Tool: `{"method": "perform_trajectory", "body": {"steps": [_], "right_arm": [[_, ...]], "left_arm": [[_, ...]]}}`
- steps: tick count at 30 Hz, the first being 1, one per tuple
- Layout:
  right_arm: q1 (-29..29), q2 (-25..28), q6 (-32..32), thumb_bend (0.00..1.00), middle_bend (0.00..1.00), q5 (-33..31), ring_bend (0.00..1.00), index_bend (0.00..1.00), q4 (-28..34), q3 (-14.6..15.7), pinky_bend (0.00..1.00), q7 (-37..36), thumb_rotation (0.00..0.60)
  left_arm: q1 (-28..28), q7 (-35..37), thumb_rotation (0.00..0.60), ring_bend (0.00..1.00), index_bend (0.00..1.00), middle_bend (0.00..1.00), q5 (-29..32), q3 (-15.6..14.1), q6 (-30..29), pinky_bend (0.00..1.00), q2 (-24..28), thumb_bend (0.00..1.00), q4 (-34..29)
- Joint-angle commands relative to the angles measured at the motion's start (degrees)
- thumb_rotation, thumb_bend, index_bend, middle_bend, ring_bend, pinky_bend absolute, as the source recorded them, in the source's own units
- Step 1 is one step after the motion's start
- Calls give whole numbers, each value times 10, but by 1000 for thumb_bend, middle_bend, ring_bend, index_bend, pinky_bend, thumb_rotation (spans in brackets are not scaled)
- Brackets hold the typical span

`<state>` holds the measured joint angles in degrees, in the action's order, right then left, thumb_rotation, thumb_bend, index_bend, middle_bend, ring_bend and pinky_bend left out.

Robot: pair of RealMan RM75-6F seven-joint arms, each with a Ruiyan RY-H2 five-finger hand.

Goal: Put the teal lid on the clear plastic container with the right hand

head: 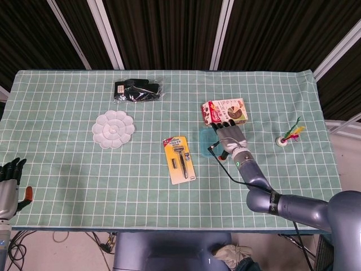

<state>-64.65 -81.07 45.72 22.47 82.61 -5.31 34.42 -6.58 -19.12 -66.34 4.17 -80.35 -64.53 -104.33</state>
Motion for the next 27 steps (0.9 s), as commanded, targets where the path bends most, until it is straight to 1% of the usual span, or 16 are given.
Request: {"method": "perform_trajectory", "body": {"steps": [1, 27], "right_arm": [[0, 0, 0, 307, 478, -1, 123, 0, 0, 1, 0, 1, 600], [-7, -4, -2, 307, 473, -15, 122, 0, -8, 4, 0, 11, 600]], "left_arm": [[0, 0, 600, 0, 19, 0, 0, 0, 0, 0, 0, 526, 0], [-1, -1, 600, 0, 19, 0, 2, -1, 1, 0, 2, 526, -1]]}}
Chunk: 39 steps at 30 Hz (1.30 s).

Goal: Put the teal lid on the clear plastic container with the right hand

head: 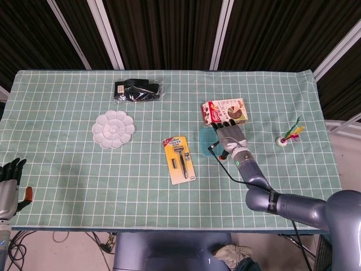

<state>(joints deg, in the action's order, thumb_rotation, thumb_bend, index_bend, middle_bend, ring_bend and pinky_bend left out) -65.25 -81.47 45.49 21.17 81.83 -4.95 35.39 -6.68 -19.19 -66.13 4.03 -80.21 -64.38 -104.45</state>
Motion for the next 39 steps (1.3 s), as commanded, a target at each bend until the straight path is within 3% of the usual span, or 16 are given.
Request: {"method": "perform_trajectory", "body": {"steps": [1, 8, 15, 25, 34, 39], "right_arm": [[-1, 0, 1, 308, 459, -3, 119, 0, 0, 1, 0, 2, 600], [-5, 2, 6, 308, 251, -16, 48, 0, 5, 2, 0, 10, 600], [-7, 7, 5, 307, 105, -29, 0, 0, 10, 4, 0, 16, 600], [-10, 17, 2, 307, 41, -43, 0, 0, 22, 3, 0, 17, 600], [-6, 76, 22, 307, 22, -61, 0, 1, 86, 0, 0, 11, 600], [25, 86, 54, 308, 22, 4, 0, 149, 109, -10, 0, -30, 600]], "left_arm": [[0, 0, 600, 0, 19, 0, 0, 0, 0, 0, 0, 526, 0], [0, 1, 600, 0, 19, 0, -1, -1, 0, 0, 0, 526, -1], [0, 0, 600, 0, 19, 0, 0, -1, 0, 0, 0, 526, -1], [0, 0, 600, 0, 19, 0, 1, -1, 1, 0, 1, 526, -1], [-1, 1, 600, 0, 19, 0, 1, -2, 1, 0, 1, 526, -1], [-1, 0, 600, 0, 19, 0, 0, -2, 2, 0, 1, 526, 0]]}}
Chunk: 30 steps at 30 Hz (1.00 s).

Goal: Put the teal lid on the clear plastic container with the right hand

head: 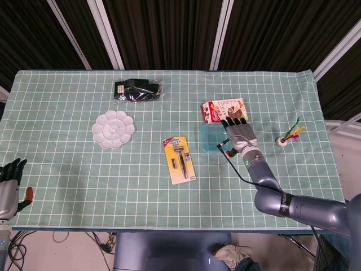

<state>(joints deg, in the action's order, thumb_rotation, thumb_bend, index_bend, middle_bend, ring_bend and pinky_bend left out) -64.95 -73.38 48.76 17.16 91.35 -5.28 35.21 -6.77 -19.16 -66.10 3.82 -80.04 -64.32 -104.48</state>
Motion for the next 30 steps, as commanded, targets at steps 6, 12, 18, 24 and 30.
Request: {"method": "perform_trajectory", "body": {"steps": [6, 12, 18, 24, 30], "right_arm": [[63, -5, 44, 364, 22, 143, 0, 377, 8, -6, 0, -81, 600], [88, -21, 32, 430, 22, 185, 0, 474, -23, -7, 0, -121, 600], [100, -35, 28, 430, 22, 200, 0, 566, -48, -13, 0, -135, 600], [107, -42, 25, 430, 22, 209, 0, 606, -61, -15, 0, -138, 600], [111, -43, 17, 466, 22, 217, 0, 615, -65, -18, 0, -137, 600]], "left_arm": [[0, -1, 600, 0, 18, 0, -1, 0, -1, 0, -1, 526, 0], [0, -2, 600, 0, 16, 0, 1, 0, 0, 0, -1, 526, -1], [-1, -3, 600, 0, 15, 0, 6, 1, 2, 0, 0, 526, -2], [-1, -4, 600, 0, 17, 0, 7, 0, 3, 0, 0, 526, -3], [-2, -4, 600, 0, 17, 0, 8, 0, 3, 0, 0, 526, -3]]}}
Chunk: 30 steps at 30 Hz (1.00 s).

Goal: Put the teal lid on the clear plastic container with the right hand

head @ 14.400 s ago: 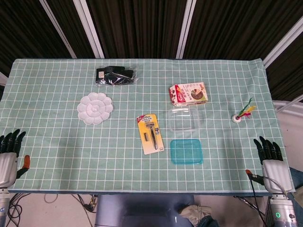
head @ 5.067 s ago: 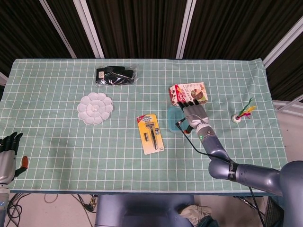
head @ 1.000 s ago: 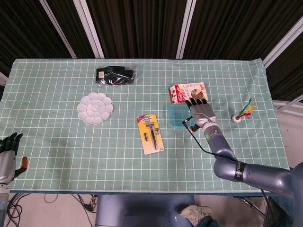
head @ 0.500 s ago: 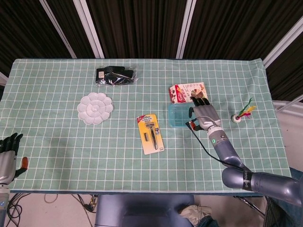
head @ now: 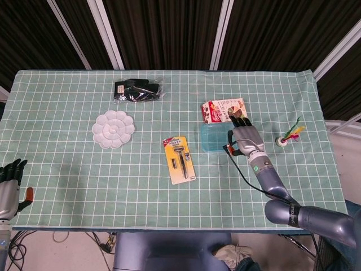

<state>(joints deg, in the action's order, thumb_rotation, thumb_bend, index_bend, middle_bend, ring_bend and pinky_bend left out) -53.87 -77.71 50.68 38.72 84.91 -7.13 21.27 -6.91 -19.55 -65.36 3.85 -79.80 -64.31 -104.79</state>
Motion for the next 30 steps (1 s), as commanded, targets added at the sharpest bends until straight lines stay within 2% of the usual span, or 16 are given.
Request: {"method": "perform_trajectory", "body": {"steps": [1, 30], "right_arm": [[1, 1, -3, 479, 22, 1, 0, 615, -1, 0, 0, 3, 600], [2, -37, -49, 488, 22, -24, 0, 615, -67, -6, 0, 21, 600]], "left_arm": [[0, -1, 600, 0, 17, 0, 0, 0, 0, 0, 0, 526, 0], [-1, -1, 600, 0, 19, 0, 4, 0, 1, 0, 1, 527, -3]]}}
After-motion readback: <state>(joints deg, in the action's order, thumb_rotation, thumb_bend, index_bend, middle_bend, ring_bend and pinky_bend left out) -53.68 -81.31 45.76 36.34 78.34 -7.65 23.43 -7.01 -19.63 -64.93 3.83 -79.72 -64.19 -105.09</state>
